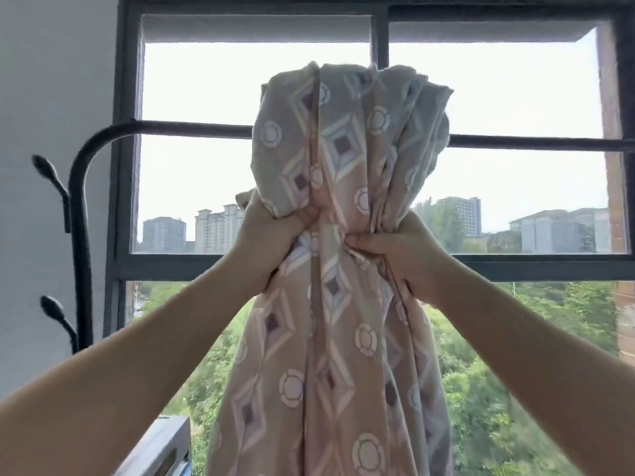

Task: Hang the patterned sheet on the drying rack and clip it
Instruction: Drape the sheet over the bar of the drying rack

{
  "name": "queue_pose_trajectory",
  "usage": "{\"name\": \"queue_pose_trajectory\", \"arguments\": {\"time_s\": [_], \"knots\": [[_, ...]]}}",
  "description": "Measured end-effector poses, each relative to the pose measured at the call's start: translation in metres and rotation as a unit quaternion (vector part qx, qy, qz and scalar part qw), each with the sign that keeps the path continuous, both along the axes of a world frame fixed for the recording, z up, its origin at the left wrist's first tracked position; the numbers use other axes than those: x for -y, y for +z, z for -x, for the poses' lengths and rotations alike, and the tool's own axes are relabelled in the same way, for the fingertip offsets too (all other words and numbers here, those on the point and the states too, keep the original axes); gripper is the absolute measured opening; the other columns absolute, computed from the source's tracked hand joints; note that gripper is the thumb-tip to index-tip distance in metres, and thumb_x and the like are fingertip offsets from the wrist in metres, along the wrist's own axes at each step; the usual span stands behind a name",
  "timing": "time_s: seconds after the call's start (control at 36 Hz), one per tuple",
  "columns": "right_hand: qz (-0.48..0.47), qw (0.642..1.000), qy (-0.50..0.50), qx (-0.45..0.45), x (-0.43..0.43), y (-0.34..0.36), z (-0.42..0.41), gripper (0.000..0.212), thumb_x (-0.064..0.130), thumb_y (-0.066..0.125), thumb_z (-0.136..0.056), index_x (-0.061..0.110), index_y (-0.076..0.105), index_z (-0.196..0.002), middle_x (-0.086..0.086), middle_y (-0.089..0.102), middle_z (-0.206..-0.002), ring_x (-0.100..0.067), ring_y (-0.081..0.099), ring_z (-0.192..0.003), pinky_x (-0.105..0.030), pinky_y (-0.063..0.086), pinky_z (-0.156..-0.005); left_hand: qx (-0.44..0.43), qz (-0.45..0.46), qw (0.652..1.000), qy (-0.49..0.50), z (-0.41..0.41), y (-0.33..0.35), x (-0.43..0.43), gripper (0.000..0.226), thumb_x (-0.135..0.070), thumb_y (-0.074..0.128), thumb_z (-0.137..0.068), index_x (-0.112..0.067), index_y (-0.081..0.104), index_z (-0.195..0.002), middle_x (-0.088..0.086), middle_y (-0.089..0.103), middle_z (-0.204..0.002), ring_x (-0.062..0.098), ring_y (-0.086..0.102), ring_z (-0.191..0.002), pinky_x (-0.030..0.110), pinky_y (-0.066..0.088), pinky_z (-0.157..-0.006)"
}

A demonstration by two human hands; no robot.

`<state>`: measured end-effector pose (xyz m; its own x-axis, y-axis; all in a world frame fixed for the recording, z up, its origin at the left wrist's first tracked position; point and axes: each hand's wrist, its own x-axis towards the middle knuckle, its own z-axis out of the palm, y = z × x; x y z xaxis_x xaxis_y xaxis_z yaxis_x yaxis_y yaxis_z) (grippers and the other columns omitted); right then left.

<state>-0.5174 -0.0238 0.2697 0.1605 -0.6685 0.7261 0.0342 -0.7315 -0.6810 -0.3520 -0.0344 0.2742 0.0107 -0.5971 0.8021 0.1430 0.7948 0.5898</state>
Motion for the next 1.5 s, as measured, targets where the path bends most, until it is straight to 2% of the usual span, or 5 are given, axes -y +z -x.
{"name": "queue_pose_trajectory", "arguments": {"time_s": [0.61,0.83,1.0,1.33,1.5], "knots": [[0.153,0.965,-0.209,-0.042,0.034,0.192,0.002,0.043,0.006,0.070,-0.078,0.009,0.058,-0.120,-0.010,0.064,-0.112,-0.026,0.060,-0.105,-0.040,0.049,-0.095,0.176,0.136,0.964,0.145,-0.019,0.200,0.034,0.045,-0.027,0.059,-0.089,-0.014,0.046,-0.130,0.002,0.063,-0.115,0.018,0.062,-0.102,0.026,0.054,-0.086],[0.083,0.946,-0.252,-0.185,0.064,0.194,0.010,0.013,0.012,0.051,-0.094,0.012,0.062,-0.086,-0.009,0.063,-0.084,-0.023,0.061,-0.082,-0.020,0.055,-0.064,0.428,-0.150,0.840,0.296,-0.048,0.190,0.056,0.066,-0.083,0.029,-0.075,-0.027,0.054,-0.099,0.008,0.068,-0.086,0.028,0.068,-0.070,0.031,0.056,-0.062],[-0.151,0.840,-0.318,-0.413,0.073,0.205,0.006,0.030,0.021,0.038,-0.099,0.006,0.058,-0.083,-0.012,0.060,-0.091,-0.023,0.055,-0.078,-0.028,0.043,-0.066,0.530,-0.154,0.743,0.378,-0.035,0.189,0.049,0.031,-0.017,0.033,-0.088,-0.013,0.048,-0.061,-0.002,0.037,-0.047,0.010,0.028,-0.035,0.018,0.019,-0.039],[0.115,0.813,-0.517,-0.243,0.061,0.162,0.021,0.035,0.032,0.031,-0.092,0.013,0.046,-0.067,-0.003,0.053,-0.070,-0.018,0.045,-0.061,-0.030,0.031,-0.057,0.328,0.026,0.702,0.632,-0.022,0.154,0.042,0.047,-0.039,0.020,-0.096,-0.011,0.056,-0.083,0.004,0.052,-0.069,0.024,0.050,-0.073,0.031,0.032,-0.069],[0.218,0.783,-0.536,-0.228,0.058,0.114,0.028,0.049,0.048,0.020,-0.097,0.018,0.050,-0.121,-0.004,0.056,-0.115,-0.022,0.043,-0.113,-0.038,0.023,-0.101,0.261,0.120,0.724,0.628,-0.017,0.114,0.038,0.055,-0.050,0.016,-0.095,-0.013,0.057,-0.091,0.009,0.062,-0.098,0.028,0.047,-0.102,0.042,0.025,-0.100]]}}
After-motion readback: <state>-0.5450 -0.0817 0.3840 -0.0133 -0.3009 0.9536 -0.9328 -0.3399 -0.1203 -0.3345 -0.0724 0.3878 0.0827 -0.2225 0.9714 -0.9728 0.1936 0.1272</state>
